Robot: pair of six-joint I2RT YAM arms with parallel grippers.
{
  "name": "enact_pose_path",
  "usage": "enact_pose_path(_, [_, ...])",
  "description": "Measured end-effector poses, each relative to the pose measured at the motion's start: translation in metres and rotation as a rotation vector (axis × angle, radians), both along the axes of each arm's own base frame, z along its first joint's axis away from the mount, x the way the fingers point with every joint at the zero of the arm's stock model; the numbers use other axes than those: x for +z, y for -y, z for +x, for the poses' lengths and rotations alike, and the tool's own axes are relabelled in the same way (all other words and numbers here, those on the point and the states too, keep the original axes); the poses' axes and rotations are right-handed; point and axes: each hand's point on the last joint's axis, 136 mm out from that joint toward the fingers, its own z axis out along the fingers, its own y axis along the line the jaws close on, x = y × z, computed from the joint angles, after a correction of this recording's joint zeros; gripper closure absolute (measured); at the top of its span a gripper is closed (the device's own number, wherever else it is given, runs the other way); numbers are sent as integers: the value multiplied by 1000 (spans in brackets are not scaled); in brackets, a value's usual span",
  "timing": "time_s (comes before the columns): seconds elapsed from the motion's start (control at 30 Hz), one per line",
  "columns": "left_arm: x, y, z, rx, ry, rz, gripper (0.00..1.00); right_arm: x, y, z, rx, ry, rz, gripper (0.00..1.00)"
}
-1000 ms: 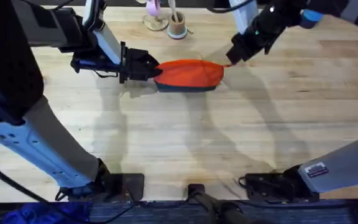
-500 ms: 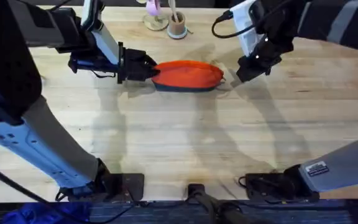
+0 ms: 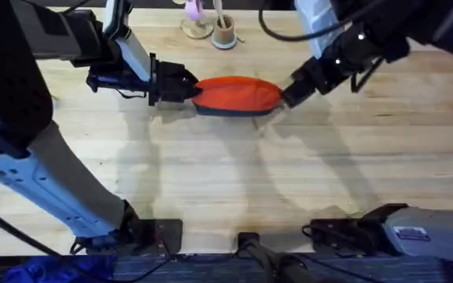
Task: Unzip the bag, pick up the pens from the table one at a time and place them inside, then zip the bag closed.
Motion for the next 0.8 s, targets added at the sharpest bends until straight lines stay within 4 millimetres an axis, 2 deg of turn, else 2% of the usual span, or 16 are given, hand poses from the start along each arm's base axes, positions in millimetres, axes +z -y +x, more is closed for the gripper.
enact_pose_path(0.13, [0, 0, 0, 0, 3, 1, 953, 14, -16, -15, 36, 24, 26, 5])
enact_pose_path(0.17, [0, 0, 0, -1, 7, 1, 876, 17, -19, -15, 36, 35, 35, 5])
enact_pose_path(0.3, [4, 0, 3, 7, 20, -24, 273, 27, -22, -15, 26, 74, 63, 5])
enact_pose_path(0.33, [5, 0, 4, 8, 30, -27, 95, 30, -22, -16, 23, 81, 69, 4])
enact_pose_path(0.37, [5, 0, 5, 9, 31, -28, 33, 31, -22, -16, 19, 86, 73, 4])
enact_pose_path(0.67, [3, -2, 3, 13, 12, -20, 6, 33, -22, -17, 7, 90, 81, 4])
enact_pose_path(0.7, [-2, -7, -5, 10, -39, 44, 5, 37, -20, -20, -21, 94, 96, 4])
enact_pose_path(0.8, [5, -12, -15, 1, -49, 123, 5, 49, -18, -24, -35, 128, 120, 4])
